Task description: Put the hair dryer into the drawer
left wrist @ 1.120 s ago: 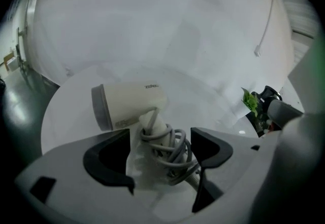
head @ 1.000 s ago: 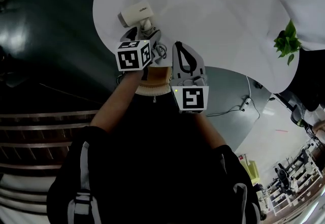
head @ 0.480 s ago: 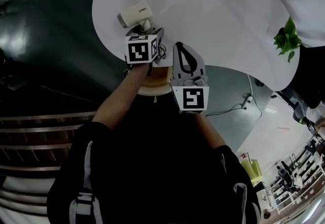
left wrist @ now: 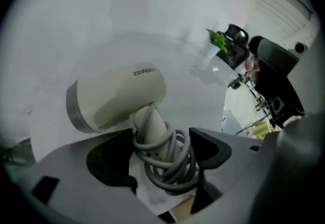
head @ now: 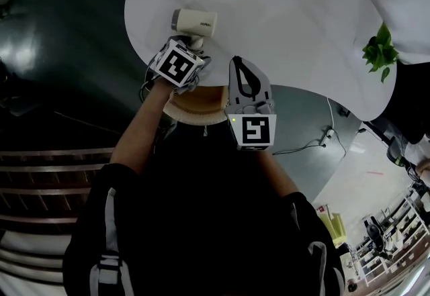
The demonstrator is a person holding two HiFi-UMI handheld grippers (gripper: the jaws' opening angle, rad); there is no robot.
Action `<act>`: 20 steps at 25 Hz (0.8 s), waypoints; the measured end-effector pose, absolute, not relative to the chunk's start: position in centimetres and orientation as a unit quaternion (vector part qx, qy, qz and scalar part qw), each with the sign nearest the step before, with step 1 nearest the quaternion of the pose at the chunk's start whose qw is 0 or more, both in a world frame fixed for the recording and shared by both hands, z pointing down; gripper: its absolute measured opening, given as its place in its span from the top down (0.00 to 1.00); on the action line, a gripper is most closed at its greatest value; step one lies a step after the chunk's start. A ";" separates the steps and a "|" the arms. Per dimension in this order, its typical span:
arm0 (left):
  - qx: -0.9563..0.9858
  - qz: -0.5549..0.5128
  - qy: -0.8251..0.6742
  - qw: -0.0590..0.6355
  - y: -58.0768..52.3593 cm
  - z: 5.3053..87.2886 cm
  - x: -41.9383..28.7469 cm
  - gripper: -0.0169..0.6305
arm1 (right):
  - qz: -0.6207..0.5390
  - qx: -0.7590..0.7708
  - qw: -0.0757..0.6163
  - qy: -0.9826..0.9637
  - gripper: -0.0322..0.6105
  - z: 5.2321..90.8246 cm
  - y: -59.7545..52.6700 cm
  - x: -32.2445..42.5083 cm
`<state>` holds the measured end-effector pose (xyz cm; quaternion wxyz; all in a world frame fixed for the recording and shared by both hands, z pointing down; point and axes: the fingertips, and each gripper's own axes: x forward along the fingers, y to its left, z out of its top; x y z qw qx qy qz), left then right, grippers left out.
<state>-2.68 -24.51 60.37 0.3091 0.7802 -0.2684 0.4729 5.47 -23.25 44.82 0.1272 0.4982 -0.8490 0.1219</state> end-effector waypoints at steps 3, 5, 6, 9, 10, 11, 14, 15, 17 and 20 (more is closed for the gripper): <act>0.768 0.516 -0.239 0.294 -23.6 60.8 -2.8 0.44 | 0.121 0.499 0.126 -0.849 0.91 44.8 -22.9 5.7; 0.760 0.525 -0.253 0.288 -23.6 61.2 -2.6 0.44 | 0.118 0.498 0.129 -0.849 0.91 45.0 -22.4 5.8; 0.758 0.523 -0.268 0.284 -23.8 61.5 -2.6 0.44 | 0.117 0.498 0.129 -0.849 0.91 44.9 -22.2 5.8; 0.761 0.492 -0.319 0.278 -24.3 61.7 -2.7 0.45 | 0.117 0.501 0.125 -0.848 0.91 44.7 -21.5 5.9; 0.765 0.476 -0.332 0.280 -24.4 61.6 -2.7 0.46 | 0.117 0.502 0.126 -0.847 0.91 44.6 -21.2 6.0; 0.768 0.462 -0.341 0.283 -24.5 61.5 -2.7 0.47 | 0.116 0.503 0.127 -0.847 0.91 44.6 -21.0 6.2; 0.775 0.427 -0.359 0.298 -24.7 61.2 -2.8 0.50 | 0.112 0.509 0.127 -0.844 0.91 44.5 -20.1 6.6; 0.778 0.412 -0.365 0.304 -24.7 61.0 -2.8 0.51 | 0.111 0.511 0.127 -0.843 0.91 44.4 -19.8 6.7; 0.785 0.383 -0.372 0.316 -24.5 60.5 -2.7 0.52 | 0.110 0.512 0.127 -0.842 0.91 44.2 -19.2 6.9; 0.792 0.348 -0.371 0.338 -23.4 59.7 -2.5 0.52 | 0.110 0.513 0.129 -0.841 0.91 44.2 -18.4 7.1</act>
